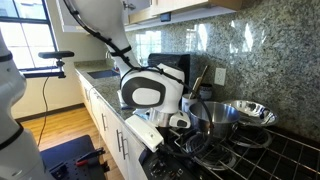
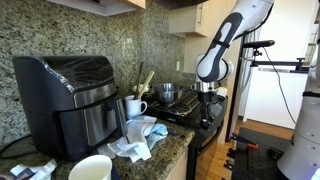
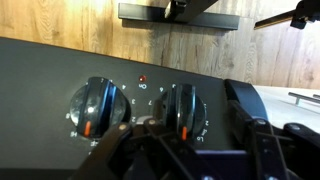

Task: Turn the first knob on the left

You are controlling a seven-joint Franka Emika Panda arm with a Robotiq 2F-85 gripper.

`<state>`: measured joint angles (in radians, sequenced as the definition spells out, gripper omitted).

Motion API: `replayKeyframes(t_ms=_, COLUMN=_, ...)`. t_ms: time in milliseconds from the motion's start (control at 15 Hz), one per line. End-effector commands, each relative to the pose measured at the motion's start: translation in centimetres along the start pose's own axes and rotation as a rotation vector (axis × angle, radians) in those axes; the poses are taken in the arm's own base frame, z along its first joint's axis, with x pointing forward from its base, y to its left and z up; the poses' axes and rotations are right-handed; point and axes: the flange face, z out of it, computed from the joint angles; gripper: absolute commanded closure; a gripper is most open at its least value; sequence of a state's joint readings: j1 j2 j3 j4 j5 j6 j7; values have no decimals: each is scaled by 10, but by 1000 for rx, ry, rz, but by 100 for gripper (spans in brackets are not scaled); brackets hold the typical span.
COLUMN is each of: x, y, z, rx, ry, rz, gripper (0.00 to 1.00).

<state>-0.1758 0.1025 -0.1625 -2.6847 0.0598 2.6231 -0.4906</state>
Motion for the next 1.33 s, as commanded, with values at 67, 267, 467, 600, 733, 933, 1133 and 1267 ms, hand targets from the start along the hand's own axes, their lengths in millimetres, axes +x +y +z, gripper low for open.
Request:
replayKeyframes(t_ms=67, x=2, y=4, z=-2, rx=0, ry=-7, rz=-12, gripper=73)
replayKeyframes(t_ms=267, x=1, y=9, z=-3, rx=-4, ry=-5, rz=-9, gripper=94)
replayKeyframes(t_ms=467, x=0, y=8, z=-4, rx=-4, ry=-7, rz=-8, gripper=92)
replayKeyframes(t_ms=600, x=1, y=7, z=-4, rx=-5, ry=-8, rz=-13, gripper=92)
replayKeyframes(t_ms=733, x=1, y=6, z=-4, rx=-4, ry=-9, rz=-15, gripper=92)
replayKeyframes(t_ms=933, x=1, y=4, z=-2, rx=-2, ry=-5, rz=-16, gripper=92)
replayKeyframes(t_ms=1133, x=1, y=2, z=3, rx=2, ry=-1, rz=-15, gripper=92)
replayKeyframes(t_ms=1267, x=1, y=-2, z=6, rx=6, ry=3, rz=-18, gripper=92)
